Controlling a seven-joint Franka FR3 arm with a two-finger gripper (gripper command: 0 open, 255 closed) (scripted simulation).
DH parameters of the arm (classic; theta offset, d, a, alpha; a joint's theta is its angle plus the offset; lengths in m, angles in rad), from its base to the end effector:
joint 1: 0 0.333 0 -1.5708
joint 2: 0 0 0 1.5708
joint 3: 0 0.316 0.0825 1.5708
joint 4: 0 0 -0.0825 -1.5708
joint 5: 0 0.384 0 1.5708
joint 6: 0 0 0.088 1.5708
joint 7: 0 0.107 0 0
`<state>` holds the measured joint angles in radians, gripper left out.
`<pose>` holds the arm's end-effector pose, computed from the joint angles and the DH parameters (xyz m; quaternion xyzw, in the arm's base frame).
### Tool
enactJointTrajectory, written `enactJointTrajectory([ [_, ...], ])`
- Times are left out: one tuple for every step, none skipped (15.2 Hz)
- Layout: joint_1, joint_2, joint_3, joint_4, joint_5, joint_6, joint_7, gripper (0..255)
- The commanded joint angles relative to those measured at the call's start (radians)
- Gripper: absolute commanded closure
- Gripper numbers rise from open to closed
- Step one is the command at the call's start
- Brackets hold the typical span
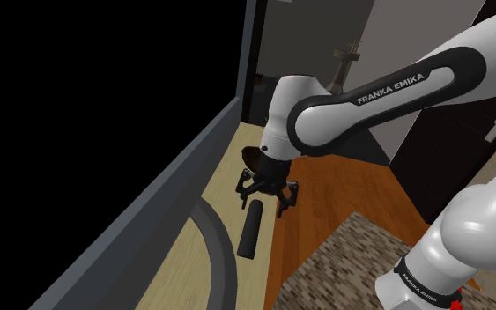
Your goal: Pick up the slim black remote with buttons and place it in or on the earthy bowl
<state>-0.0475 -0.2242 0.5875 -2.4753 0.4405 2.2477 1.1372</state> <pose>0.3820 0.2407 0.3586 -0.8966 0.4297 0.0864 0.0640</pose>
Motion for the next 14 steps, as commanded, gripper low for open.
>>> enactJointTrajectory([
  [-0.003,0.062,0.029,0.023,-0.009,0.042,0.072,0],
  [-0.001,0.073,0.033,0.017,-0.01,0.058,0.074,0],
  [0.0,0.084,0.037,0.013,-0.012,0.074,0.076,0],
  [0.001,0.096,0.041,0.008,-0.015,0.09,0.079,0],
  [0.001,0.108,0.045,0.003,-0.018,0.107,0.082,0],
  [0.002,0.12,0.048,-0.001,-0.021,0.123,0.085,0],
  [0.003,0.133,0.052,-0.005,-0.024,0.14,0.088,0],
  [0.004,0.154,0.058,-0.011,-0.031,0.166,0.093,0],
  [0.005,0.154,0.057,-0.011,-0.031,0.166,0.093,0],
  [0.005,0.154,0.057,-0.011,-0.031,0.166,0.093,0],
  [0.005,0.154,0.057,-0.011,-0.031,0.166,0.093,0],
  [0.005,0.154,0.057,-0.011,-0.031,0.166,0.093,0],
  [0.005,0.154,0.057,-0.011,-0.031,0.166,0.093,0],
  [0.005,0.154,0.057,-0.011,-0.031,0.166,0.093,0],
])
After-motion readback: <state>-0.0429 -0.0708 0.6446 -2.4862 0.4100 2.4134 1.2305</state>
